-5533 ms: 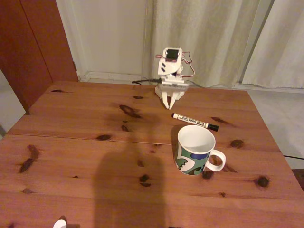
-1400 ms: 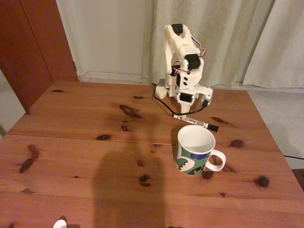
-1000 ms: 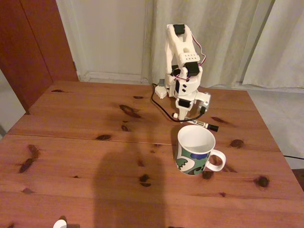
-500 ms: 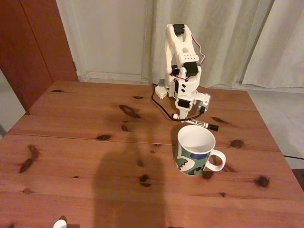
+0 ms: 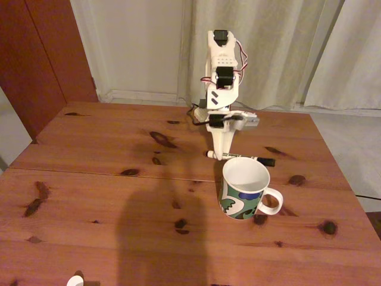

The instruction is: Clean up the desk and place the pens and markers into the cup

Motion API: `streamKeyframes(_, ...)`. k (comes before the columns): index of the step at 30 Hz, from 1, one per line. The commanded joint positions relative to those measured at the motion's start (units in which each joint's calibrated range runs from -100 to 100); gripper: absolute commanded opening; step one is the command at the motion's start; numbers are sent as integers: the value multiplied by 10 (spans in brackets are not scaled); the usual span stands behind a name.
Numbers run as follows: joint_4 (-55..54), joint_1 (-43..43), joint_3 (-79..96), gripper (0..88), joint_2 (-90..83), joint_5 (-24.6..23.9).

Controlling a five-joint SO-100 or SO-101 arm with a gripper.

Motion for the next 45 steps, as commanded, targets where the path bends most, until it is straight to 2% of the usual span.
streamKeyframes(1, -48, 19, -56, 9, -31, -13)
streamKeyframes(20, -67, 21, -197, 9, -40, -44)
streamKeyframes(25, -143, 12, -198, 9, -40, -67)
streamKeyframes(29, -208, -2, -165, 9, -40, -62)
streamKeyframes(38, -330, -3, -92, 9, -40, -1)
streamKeyframes(42, -333, -3, -76, 9, -39, 14)
streamKeyframes(45, -332, -3, -71, 9, -39, 5)
